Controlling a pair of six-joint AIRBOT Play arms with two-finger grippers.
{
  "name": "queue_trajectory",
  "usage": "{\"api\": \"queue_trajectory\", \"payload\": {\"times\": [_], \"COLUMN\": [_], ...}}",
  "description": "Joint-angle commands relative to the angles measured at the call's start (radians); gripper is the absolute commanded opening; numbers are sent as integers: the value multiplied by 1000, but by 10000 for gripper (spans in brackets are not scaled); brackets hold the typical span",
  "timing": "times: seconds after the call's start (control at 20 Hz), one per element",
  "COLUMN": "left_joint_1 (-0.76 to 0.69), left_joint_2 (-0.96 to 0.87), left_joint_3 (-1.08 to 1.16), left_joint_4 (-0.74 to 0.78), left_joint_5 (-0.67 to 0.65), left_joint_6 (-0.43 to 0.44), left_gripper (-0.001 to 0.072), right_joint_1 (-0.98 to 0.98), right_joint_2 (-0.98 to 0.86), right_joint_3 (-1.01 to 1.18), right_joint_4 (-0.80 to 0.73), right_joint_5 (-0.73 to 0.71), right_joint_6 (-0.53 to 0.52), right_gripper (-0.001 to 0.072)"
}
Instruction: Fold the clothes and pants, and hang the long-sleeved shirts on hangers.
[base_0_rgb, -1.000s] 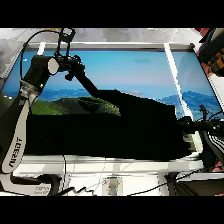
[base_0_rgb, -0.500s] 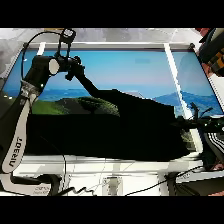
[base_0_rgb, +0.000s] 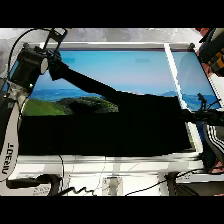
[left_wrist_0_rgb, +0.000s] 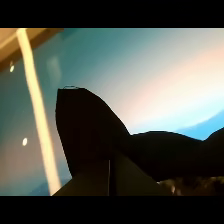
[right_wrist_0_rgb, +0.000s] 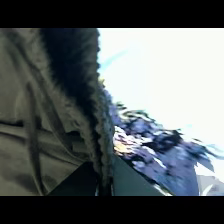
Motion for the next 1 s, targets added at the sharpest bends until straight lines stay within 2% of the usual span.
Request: {"api": "queue_trajectory", "payload": {"times": [0.0,0.15,0.25,0.4,0.45,0.55,0.6,0.65,0.7,0.85,0.95], "left_joint_1": [39,60,65,66,68,77,84,85,90,131,203], "left_joint_2": [-3,-56,-111,-219,-253,-316,-342,-360,-369,-360,-362], "left_joint_3": [0,-3,-3,-3,-3,-3,-3,-3,-3,-3,-3], "left_joint_4": [47,46,17,-20,-20,-21,-21,-18,-12,66,55], "left_joint_5": [-236,-430,-468,-398,-336,-229,-206,-188,-172,-129,-203], "left_joint_6": [0,0,12,121,108,-3,-58,-106,-142,-261,-272], "left_gripper": [12,12,12,13,12,44,303,654,703,697,692], "right_joint_1": [-34,-34,-34,-34,-34,-34,-34,-34,-34,-34,-34], "right_joint_2": [47,48,48,48,48,48,48,48,48,48,48], "right_joint_3": [16,16,16,16,16,16,16,16,16,16,16], "right_joint_4": [-62,-95,-95,-95,-95,-95,-95,-95,-95,-95,-95], "right_joint_5": [15,19,18,18,17,14,15,15,14,14,16], "right_joint_6": [9,9,9,9,9,9,9,9,8,8,8], "right_gripper": [23,23,23,23,23,24,24,23,23,23,24]}}
